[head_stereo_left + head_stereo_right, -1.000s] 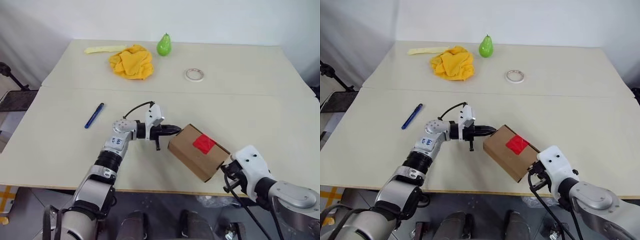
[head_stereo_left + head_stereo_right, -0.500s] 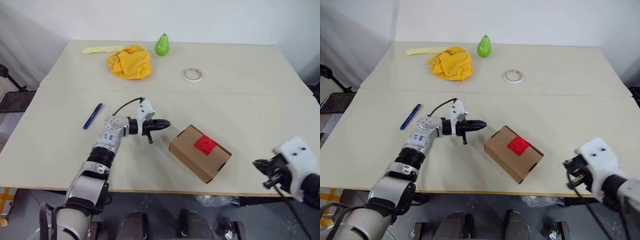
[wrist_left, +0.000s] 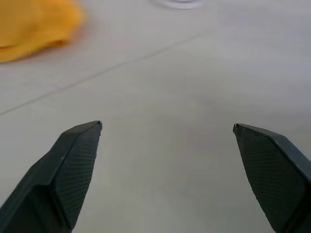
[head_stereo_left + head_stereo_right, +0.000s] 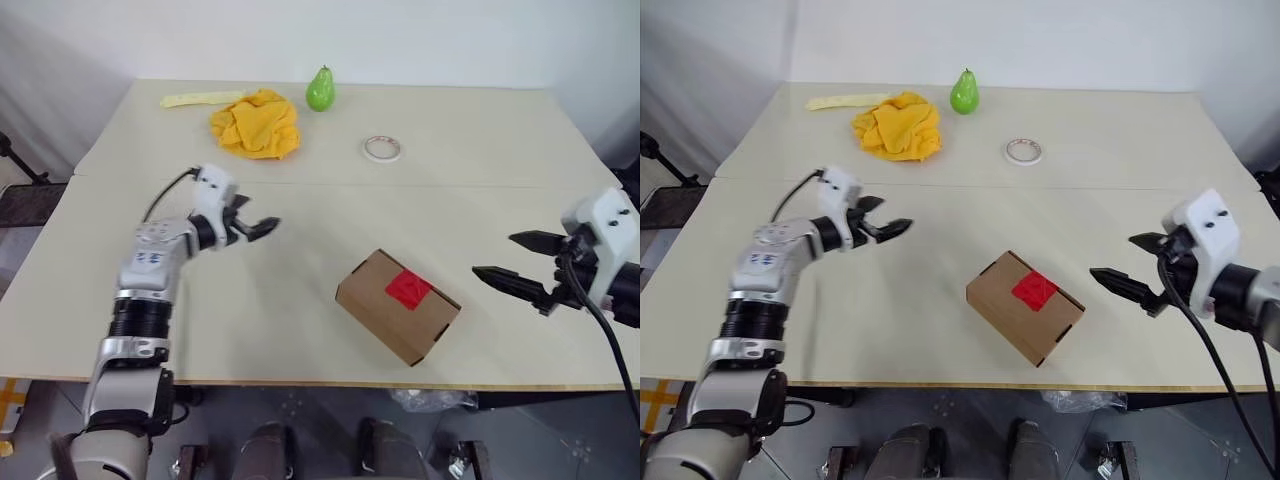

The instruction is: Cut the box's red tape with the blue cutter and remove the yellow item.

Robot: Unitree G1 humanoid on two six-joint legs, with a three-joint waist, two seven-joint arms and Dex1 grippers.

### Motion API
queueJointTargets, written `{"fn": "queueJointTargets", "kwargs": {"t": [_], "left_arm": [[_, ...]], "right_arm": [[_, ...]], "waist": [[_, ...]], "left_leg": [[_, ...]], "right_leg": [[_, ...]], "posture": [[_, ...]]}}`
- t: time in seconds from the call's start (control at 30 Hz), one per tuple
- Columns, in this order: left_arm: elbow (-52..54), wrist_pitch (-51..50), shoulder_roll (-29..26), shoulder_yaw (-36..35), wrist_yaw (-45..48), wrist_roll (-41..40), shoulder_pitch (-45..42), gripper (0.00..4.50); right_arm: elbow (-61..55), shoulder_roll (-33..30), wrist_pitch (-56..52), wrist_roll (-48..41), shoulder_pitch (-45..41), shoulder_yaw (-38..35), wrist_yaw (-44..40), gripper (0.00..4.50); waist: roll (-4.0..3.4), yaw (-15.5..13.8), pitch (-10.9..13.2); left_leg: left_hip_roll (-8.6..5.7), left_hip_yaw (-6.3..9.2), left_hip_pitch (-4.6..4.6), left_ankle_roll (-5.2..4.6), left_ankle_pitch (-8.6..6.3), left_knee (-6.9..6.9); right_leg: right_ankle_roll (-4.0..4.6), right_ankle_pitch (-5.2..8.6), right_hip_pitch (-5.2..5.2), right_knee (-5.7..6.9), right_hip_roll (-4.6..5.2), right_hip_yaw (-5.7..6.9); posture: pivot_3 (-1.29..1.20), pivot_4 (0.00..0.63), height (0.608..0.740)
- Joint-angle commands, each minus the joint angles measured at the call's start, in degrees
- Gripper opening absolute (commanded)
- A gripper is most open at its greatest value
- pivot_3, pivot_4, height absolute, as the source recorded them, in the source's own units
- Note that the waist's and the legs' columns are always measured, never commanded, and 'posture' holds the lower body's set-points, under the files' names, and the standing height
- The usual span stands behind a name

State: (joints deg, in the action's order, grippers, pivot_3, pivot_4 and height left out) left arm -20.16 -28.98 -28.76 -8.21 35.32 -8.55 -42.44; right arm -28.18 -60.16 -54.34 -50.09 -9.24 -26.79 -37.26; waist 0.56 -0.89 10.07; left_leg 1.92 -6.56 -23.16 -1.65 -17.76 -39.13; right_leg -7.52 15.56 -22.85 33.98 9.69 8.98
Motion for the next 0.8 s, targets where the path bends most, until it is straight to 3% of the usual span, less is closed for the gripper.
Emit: {"fn": "queueJointTargets", "kwargs": {"t": [0.03, 0.17, 0.33, 0.8], "left_arm": [[0.96, 0.71, -3.35, -3.54, -4.06, 0.45, 0.59, 4.45], [-4.08, -1.14, -8.07, -5.70, -7.32, 1.37, 1.10, 4.45], [-10.50, -5.26, -9.96, -3.79, -5.72, 1.27, 0.57, 4.45], [-14.93, -13.56, -10.87, 0.46, 0.96, 1.19, 0.22, 4.45]], "right_arm": [[2.04, 0.97, 6.71, 3.27, -3.73, 2.97, -3.26, 4.50], [5.82, 1.23, 10.30, 6.32, -8.18, 8.95, -7.22, 4.50], [8.04, 2.60, 11.88, 8.83, -11.49, 12.66, -8.66, 4.50], [6.31, 2.68, 10.94, 9.73, -10.65, 11.67, -9.23, 4.50]], "waist": [[0.00, -0.08, 0.00], [0.01, -0.42, 0.01], [0.02, -0.62, 0.01], [0.00, -0.44, 0.00]], "left_leg": [[0.00, 0.00, 0.03, -0.01, 0.01, 0.00], [-0.01, -0.04, 0.01, 0.00, 0.02, 0.00], [-0.02, -0.31, -0.02, 0.01, 0.02, 0.00], [-0.02, -0.43, 0.01, 0.06, 0.05, 0.00]], "right_leg": [[0.00, 0.00, 0.00, 0.04, 0.00, -0.01], [0.00, 0.00, 0.00, 0.02, 0.00, -0.01], [0.00, 0.00, -0.01, 0.04, 0.00, 0.04], [0.00, 0.00, -0.01, 0.10, 0.00, 0.03]], "posture": [[0.00, 0.150, 0.740], [0.00, 0.150, 0.740], [0.00, 0.150, 0.740], [0.00, 0.150, 0.740]]}}
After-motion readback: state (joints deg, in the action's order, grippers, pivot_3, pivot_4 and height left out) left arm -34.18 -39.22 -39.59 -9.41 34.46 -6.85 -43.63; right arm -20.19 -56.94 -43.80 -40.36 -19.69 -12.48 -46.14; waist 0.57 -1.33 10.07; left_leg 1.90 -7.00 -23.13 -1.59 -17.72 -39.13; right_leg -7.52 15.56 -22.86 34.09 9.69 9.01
